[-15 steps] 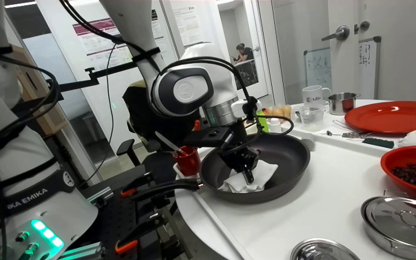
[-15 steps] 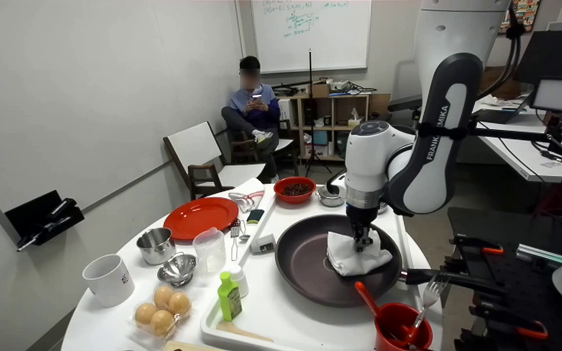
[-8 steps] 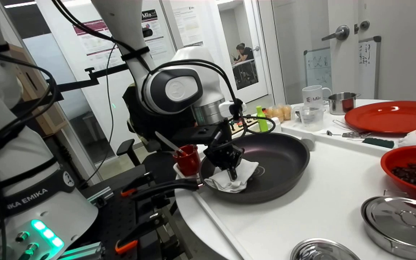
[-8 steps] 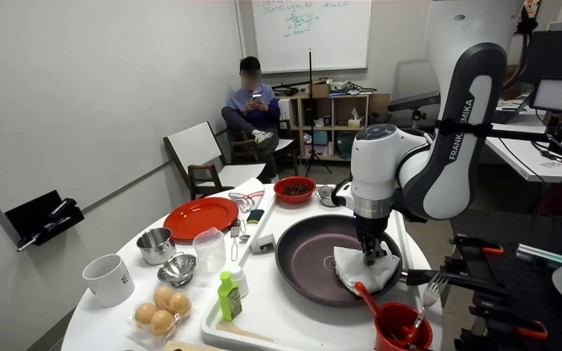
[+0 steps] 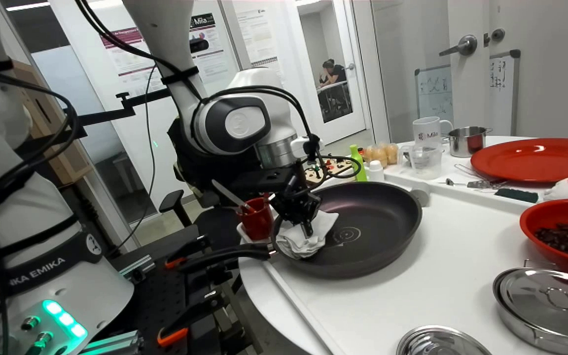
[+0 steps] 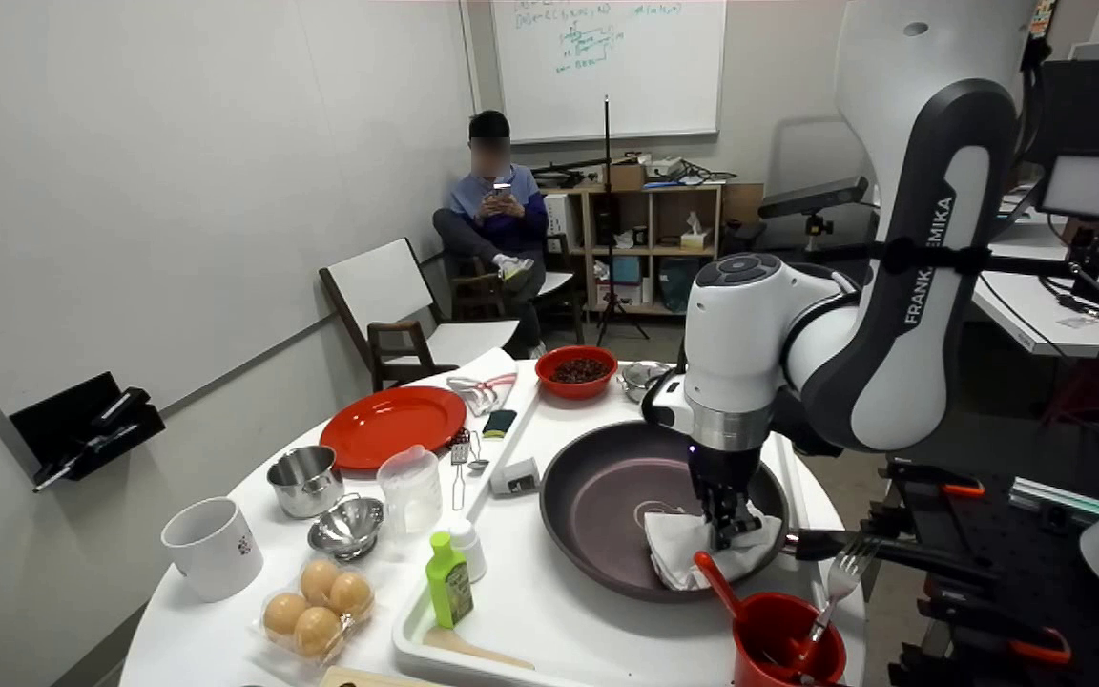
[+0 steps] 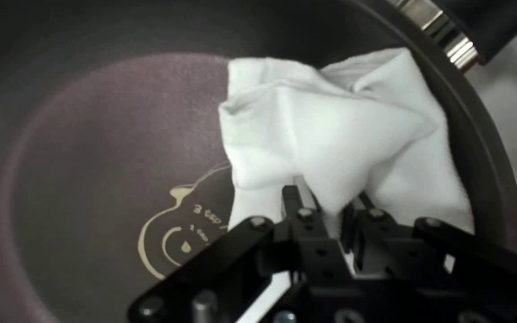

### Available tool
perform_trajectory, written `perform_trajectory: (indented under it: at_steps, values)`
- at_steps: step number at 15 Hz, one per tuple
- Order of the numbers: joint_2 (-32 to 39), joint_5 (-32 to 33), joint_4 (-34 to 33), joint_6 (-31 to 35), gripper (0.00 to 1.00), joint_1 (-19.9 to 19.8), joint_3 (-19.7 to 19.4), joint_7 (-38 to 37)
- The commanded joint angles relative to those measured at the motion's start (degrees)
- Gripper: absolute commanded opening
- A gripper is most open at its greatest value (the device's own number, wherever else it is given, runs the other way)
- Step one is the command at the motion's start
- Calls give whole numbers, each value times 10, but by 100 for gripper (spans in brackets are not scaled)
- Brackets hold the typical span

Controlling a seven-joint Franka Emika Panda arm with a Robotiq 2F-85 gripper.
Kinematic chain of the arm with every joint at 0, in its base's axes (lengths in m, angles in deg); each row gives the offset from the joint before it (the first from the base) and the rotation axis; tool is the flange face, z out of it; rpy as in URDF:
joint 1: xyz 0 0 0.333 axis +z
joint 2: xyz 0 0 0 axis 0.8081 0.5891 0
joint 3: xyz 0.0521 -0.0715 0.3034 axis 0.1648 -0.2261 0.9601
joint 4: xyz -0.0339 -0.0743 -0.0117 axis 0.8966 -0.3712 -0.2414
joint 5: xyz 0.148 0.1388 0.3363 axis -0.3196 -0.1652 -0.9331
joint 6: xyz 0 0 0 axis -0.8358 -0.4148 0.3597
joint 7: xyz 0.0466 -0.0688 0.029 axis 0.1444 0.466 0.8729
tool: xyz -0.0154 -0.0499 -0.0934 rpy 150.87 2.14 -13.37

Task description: Pick up the towel from the table, wipe the pan and put the towel back on the table.

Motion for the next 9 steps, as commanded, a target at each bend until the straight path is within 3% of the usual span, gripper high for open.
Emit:
perform_trajectory:
  at_steps: [1, 9]
  values:
    - [23, 12, -8, 42, 8, 17, -5, -14]
    - [82, -17, -71, 137, 8, 76, -76, -32]
